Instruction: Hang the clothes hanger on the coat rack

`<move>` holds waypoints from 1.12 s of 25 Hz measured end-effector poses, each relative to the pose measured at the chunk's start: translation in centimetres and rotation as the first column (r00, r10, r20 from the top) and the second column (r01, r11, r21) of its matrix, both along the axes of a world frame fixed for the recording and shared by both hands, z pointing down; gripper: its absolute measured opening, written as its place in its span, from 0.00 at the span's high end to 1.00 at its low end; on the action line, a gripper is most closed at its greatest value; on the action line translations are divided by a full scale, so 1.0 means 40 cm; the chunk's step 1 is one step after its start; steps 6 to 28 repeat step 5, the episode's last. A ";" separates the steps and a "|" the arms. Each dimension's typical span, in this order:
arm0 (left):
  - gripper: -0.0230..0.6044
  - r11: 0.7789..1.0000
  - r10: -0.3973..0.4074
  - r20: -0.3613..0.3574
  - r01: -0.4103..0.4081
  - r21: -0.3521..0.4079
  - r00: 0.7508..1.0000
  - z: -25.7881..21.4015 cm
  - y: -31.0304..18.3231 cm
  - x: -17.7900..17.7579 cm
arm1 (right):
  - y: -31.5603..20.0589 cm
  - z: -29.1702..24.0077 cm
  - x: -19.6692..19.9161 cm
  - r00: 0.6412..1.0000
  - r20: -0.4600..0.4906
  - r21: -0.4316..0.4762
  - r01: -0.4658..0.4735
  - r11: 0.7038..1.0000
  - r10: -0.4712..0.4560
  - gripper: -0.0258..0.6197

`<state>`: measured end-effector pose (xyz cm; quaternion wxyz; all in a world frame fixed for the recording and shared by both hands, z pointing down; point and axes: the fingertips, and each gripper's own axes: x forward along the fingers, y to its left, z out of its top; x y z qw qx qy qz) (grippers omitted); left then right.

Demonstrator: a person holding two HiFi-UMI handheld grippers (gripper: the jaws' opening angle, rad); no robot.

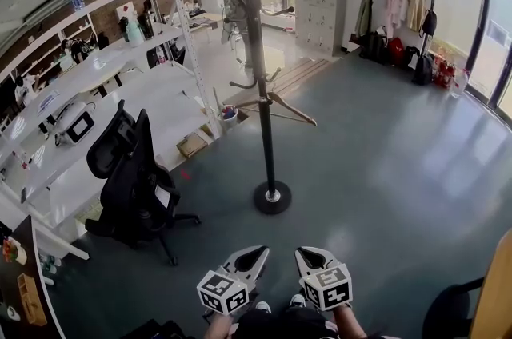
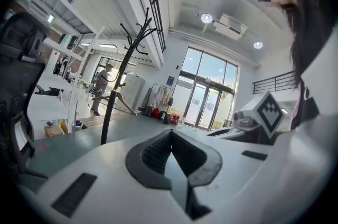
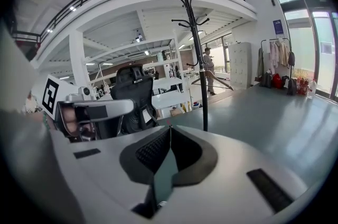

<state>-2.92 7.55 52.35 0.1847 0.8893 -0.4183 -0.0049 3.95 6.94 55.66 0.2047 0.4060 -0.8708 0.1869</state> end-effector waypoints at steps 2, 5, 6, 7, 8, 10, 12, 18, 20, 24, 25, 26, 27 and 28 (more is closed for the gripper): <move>0.96 1.000 0.002 0.000 -0.002 -0.001 1.000 0.000 0.003 0.001 | 0.005 0.000 0.002 1.000 -0.001 0.000 -0.002 1.000 0.002 0.94; 0.96 1.000 0.004 0.001 -0.004 -0.002 1.000 -0.001 0.006 0.005 | 0.010 0.000 0.007 1.000 -0.006 -0.003 -0.003 1.000 0.003 0.94; 0.96 1.000 0.004 0.001 -0.004 -0.002 1.000 -0.001 0.006 0.005 | 0.010 0.000 0.007 1.000 -0.006 -0.003 -0.003 1.000 0.003 0.94; 0.96 1.000 0.004 0.001 -0.004 -0.002 1.000 -0.001 0.006 0.005 | 0.010 0.000 0.007 1.000 -0.006 -0.003 -0.003 1.000 0.003 0.94; 0.96 1.000 0.004 0.001 -0.004 -0.002 1.000 -0.001 0.006 0.005 | 0.010 0.000 0.007 1.000 -0.006 -0.003 -0.003 1.000 0.003 0.94; 0.96 1.000 0.004 0.001 -0.004 -0.002 1.000 -0.001 0.006 0.005 | 0.010 0.000 0.007 1.000 -0.006 -0.003 -0.003 1.000 0.003 0.94; 0.96 1.000 0.004 0.001 -0.004 -0.002 1.000 -0.001 0.006 0.005 | 0.010 0.000 0.007 1.000 -0.006 -0.003 -0.003 1.000 0.003 0.94; 0.96 1.000 0.004 0.001 -0.004 -0.002 1.000 -0.001 0.006 0.005 | 0.010 0.000 0.007 1.000 -0.006 -0.003 -0.003 1.000 0.003 0.94; 0.96 1.000 0.004 0.001 -0.004 -0.002 1.000 -0.001 0.006 0.005 | 0.010 0.000 0.007 1.000 -0.006 -0.003 -0.003 1.000 0.003 0.94; 0.96 1.000 0.004 0.001 -0.004 -0.002 1.000 -0.001 0.006 0.005 | 0.010 0.000 0.007 1.000 -0.006 -0.003 -0.003 1.000 0.003 0.94; 0.96 1.000 0.004 0.001 -0.004 -0.002 1.000 -0.001 0.006 0.005 | 0.010 0.000 0.007 1.000 -0.006 -0.003 -0.003 1.000 0.003 0.94; 0.96 1.000 0.004 0.001 -0.004 -0.002 1.000 -0.001 0.006 0.005 | 0.010 0.000 0.007 1.000 -0.006 -0.003 -0.003 1.000 0.003 0.94; 0.96 1.000 0.004 0.001 -0.004 -0.002 1.000 -0.001 0.006 0.005 | 0.010 0.000 0.007 1.000 -0.006 -0.003 -0.003 1.000 0.003 0.94; 0.96 1.000 0.004 0.001 -0.004 -0.002 1.000 -0.001 0.006 0.005 | 0.010 0.000 0.007 1.000 -0.006 -0.003 -0.003 1.000 0.003 0.94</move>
